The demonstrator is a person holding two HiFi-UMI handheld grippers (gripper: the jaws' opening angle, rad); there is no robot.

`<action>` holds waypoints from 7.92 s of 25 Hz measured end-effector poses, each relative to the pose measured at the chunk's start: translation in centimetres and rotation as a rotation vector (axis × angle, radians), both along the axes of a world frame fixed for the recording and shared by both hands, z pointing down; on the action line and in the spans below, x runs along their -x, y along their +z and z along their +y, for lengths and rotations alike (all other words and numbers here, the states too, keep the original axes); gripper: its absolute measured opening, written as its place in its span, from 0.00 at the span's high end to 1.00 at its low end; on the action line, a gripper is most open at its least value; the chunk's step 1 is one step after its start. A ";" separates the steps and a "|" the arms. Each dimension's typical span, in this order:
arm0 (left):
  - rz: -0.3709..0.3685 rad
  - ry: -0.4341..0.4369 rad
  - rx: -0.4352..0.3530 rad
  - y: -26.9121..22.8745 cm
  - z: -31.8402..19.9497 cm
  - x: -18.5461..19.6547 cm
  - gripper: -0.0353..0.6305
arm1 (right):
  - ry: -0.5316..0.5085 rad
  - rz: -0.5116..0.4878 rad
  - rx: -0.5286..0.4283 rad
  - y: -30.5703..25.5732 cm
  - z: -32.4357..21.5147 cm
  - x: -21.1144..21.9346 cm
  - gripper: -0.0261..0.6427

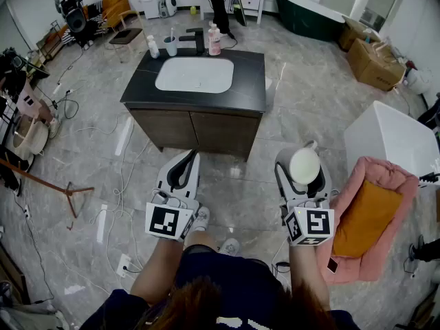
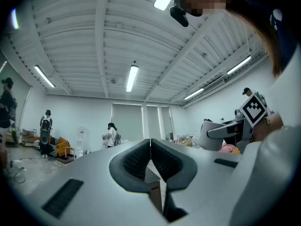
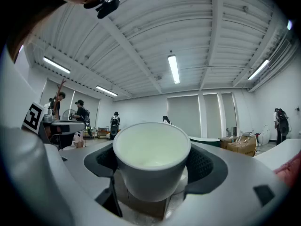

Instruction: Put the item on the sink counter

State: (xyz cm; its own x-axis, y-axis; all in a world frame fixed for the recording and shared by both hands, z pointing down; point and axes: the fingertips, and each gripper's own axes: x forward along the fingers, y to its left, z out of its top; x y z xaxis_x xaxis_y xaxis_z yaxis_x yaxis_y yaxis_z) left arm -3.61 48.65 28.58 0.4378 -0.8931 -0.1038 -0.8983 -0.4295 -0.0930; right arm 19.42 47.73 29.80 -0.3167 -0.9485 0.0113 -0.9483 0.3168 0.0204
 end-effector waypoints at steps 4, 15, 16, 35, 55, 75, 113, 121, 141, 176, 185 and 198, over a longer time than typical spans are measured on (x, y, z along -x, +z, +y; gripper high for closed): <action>0.001 0.001 0.000 -0.4 0.8 -0.7 0.91 | 0.009 -0.012 -0.013 -0.7 1.1 -1.0 0.31; 0.007 -0.016 0.014 -0.4 0.8 0.9 0.91 | -0.019 -0.067 -0.025 -1.9 0.7 0.2 0.31; 0.009 -0.014 0.017 -0.3 0.5 1.1 0.91 | -0.020 -0.070 -0.023 -1.8 0.4 0.4 0.31; 0.053 0.064 0.013 0.0 -17.5 7.5 0.91 | 0.037 -0.059 -0.029 -1.8 -15.4 7.4 0.31; 0.071 0.126 0.028 1.3 -29.2 13.1 0.91 | 0.097 -0.076 -0.019 -0.6 -25.7 13.3 0.31; 0.079 0.106 0.062 3.1 -33.2 13.2 0.91 | 0.077 -0.072 0.002 0.7 -30.2 12.9 0.31; 0.069 -0.147 0.104 4.1 -59.7 2.3 0.91 | -0.206 -0.113 0.074 2.5 -63.6 3.5 0.31; 0.062 -0.072 0.104 3.7 -64.7 1.9 0.91 | -0.149 -0.129 0.079 2.4 -66.8 3.7 0.31; 0.068 0.165 0.149 6.2 -77.3 7.5 0.91 | 0.087 -0.138 0.093 4.3 -73.6 9.4 0.31; 0.106 0.170 0.255 12.1 -79.7 3.9 0.91 | 0.013 -0.099 0.228 10.9 -76.9 8.4 0.31; 0.098 0.172 0.314 15.5 -80.4 3.0 0.91 | 0.012 -0.054 0.301 16.0 -78.2 8.2 0.31; 0.084 0.162 0.368 19.2 -82.4 2.2 0.91 | 0.002 0.018 0.422 23.7 -79.2 8.5 0.31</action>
State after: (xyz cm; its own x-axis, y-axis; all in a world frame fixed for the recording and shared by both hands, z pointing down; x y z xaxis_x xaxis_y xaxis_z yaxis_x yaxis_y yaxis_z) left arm -5.83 -33.75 47.83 0.5795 -0.7975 0.1680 -0.8141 -0.5569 0.1643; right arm 10.89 -31.49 53.54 -0.3110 -0.8598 0.4049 -0.9496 0.2992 -0.0939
